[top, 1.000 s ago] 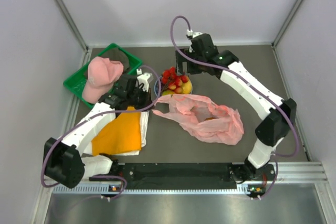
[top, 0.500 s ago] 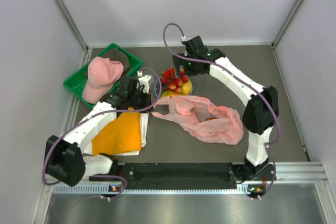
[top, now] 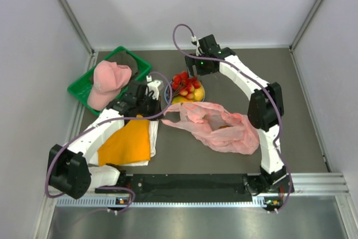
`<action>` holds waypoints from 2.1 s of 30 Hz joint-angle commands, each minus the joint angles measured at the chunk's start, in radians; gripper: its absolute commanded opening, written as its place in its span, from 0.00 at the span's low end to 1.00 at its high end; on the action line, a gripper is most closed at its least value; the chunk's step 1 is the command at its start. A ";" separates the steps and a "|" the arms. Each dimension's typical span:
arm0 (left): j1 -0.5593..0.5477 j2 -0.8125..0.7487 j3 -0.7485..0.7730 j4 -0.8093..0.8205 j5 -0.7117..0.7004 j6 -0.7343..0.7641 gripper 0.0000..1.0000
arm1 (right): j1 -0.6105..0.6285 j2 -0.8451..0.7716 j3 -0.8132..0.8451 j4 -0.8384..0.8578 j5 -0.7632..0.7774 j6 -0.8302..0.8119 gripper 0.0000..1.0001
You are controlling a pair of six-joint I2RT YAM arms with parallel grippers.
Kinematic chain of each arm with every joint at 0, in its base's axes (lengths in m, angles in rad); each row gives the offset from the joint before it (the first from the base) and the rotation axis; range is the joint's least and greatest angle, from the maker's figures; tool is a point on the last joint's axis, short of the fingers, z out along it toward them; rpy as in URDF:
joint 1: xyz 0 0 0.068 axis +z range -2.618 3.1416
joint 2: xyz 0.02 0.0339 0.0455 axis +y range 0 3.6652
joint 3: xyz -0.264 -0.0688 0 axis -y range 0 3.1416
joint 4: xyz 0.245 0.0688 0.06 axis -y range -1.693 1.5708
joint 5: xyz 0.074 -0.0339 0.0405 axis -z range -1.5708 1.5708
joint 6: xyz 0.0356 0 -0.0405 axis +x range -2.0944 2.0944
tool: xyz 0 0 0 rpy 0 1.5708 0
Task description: Place the fruits into the plastic bag
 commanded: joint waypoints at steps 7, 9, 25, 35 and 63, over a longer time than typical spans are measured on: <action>-0.003 -0.018 0.001 0.011 0.013 0.014 0.00 | -0.002 0.017 0.030 0.070 -0.146 -0.087 0.79; -0.003 -0.018 0.001 0.010 0.011 0.015 0.00 | -0.002 0.025 0.026 0.073 -0.159 -0.086 0.77; -0.003 -0.016 0.002 0.010 0.016 0.012 0.00 | 0.001 0.059 -0.030 0.107 -0.157 -0.113 0.66; -0.003 -0.012 0.001 0.010 0.011 0.014 0.00 | 0.029 0.056 -0.062 0.191 -0.097 -0.173 0.58; -0.003 -0.019 0.001 0.010 0.022 0.015 0.00 | 0.113 -0.254 -0.092 0.207 0.065 -0.004 0.00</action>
